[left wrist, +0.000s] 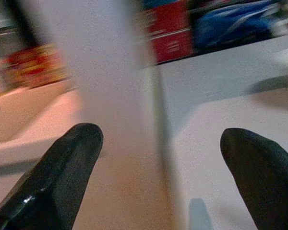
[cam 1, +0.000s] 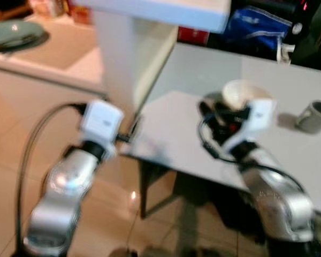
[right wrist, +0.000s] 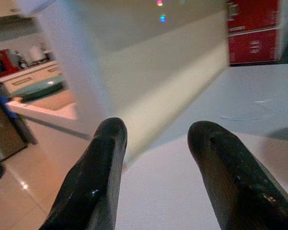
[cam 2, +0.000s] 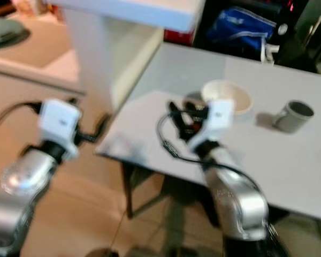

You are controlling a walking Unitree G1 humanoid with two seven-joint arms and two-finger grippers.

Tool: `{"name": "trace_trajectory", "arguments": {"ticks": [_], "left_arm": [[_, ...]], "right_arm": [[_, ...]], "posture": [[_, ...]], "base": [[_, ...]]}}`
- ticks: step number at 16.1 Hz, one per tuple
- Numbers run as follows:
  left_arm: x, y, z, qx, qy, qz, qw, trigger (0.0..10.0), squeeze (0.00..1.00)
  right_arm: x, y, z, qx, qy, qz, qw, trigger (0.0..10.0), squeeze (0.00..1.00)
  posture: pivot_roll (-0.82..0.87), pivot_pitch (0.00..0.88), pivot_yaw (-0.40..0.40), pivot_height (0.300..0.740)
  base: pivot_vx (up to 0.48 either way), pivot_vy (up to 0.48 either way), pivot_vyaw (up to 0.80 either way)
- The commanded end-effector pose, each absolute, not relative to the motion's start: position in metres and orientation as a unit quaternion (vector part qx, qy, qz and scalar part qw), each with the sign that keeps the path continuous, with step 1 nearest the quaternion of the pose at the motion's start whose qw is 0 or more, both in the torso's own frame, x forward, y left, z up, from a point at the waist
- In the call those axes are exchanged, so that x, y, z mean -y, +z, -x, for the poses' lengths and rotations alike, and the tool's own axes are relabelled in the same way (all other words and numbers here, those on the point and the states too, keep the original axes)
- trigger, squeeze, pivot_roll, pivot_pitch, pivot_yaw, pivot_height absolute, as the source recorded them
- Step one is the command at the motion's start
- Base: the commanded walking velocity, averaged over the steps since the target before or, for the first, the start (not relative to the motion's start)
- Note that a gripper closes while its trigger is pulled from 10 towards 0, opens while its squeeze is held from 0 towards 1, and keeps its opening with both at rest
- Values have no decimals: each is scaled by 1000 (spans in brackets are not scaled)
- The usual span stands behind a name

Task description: Setting the table

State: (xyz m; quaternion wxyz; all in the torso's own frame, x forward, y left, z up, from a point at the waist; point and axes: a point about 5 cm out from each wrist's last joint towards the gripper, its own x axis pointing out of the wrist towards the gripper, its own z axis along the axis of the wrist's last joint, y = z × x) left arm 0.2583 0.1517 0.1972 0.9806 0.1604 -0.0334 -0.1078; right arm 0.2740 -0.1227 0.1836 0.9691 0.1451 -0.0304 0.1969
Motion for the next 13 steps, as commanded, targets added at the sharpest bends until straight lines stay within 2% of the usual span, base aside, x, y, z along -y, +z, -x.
{"name": "trace_trajectory", "arguments": {"ticks": [1,3,13], "left_arm": [[-151,206,-264,52,-84,-157,983,10000,0],[-156,212,-267,61,-67,-154,984,10000,0],[-163,219,-272,68,-33,-158,985,10000,0]], "right_arm": [[130,179,-275,22,165,-137,976,10000,0],[126,174,-274,14,164,-140,976,10000,0],[115,171,-287,-7,164,-121,979,10000,0]], "posture": [[22,92,-34,740],[25,95,-30,740],[28,83,-41,740]], "base": [[0,480,0],[0,480,-269],[0,480,-773]]}}
